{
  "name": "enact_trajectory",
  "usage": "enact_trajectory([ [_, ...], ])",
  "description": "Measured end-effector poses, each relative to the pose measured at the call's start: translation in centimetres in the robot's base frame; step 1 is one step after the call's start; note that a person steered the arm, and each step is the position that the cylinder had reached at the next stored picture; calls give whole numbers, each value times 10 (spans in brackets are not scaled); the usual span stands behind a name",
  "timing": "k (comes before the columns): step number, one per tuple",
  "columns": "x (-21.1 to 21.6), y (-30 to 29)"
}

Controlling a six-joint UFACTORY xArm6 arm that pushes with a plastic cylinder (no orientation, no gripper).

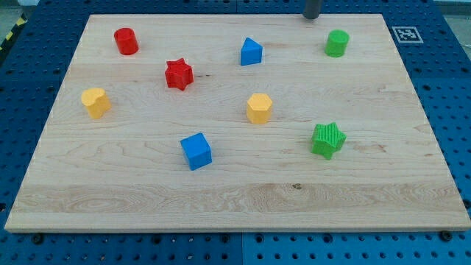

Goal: Push the green circle to the top right of the yellow hexagon

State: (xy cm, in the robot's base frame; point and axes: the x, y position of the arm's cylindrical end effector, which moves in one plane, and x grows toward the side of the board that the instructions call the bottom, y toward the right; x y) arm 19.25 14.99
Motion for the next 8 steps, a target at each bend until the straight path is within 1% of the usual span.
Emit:
enact_trajectory([
  [1, 0, 0],
  [2, -1, 14],
  [3, 12, 72],
  [4, 53, 119],
  [5, 112, 114],
  [6, 117, 103],
  [8, 73, 99],
])
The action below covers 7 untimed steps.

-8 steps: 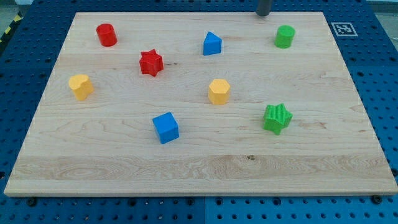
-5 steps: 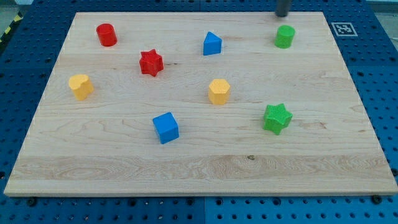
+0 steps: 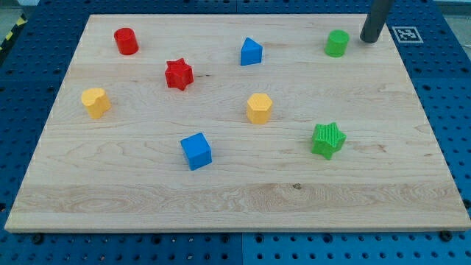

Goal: Push the green circle to the top right of the yellow hexagon

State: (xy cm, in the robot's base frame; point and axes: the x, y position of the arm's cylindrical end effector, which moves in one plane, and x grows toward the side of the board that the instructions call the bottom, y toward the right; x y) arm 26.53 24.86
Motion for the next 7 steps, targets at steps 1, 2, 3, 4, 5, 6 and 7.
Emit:
enact_trajectory([
  [1, 18, -3],
  [2, 39, -27],
  [3, 39, -44],
  [4, 39, -40],
  [5, 20, -24],
  [6, 12, -24],
  [7, 7, -26],
])
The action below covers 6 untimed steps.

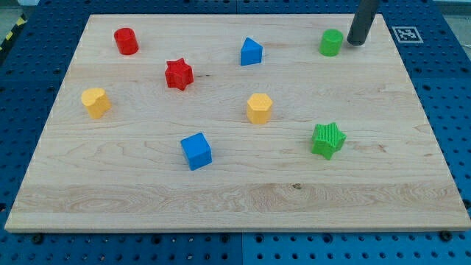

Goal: Push the green circle to the top right of the yellow hexagon

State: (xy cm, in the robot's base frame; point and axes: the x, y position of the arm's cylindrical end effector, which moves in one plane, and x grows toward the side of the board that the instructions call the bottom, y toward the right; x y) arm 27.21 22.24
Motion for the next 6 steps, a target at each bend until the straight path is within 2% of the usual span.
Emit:
enact_trajectory([
  [2, 0, -7],
  [4, 37, -43],
  [5, 31, -44],
  [6, 7, -44],
])
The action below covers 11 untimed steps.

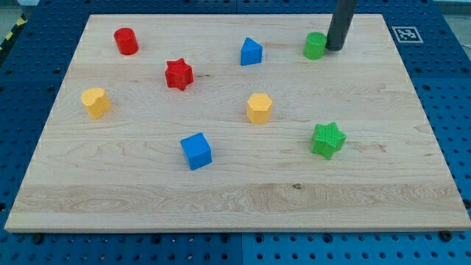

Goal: Push the green circle to the top right of the yellow hexagon

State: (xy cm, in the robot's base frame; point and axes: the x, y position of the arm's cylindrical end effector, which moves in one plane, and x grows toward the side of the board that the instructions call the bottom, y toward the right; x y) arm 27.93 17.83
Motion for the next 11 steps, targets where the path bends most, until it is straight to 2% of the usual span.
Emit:
enact_trajectory([
  [1, -4, -11],
  [4, 25, -41],
  [11, 22, -127],
])
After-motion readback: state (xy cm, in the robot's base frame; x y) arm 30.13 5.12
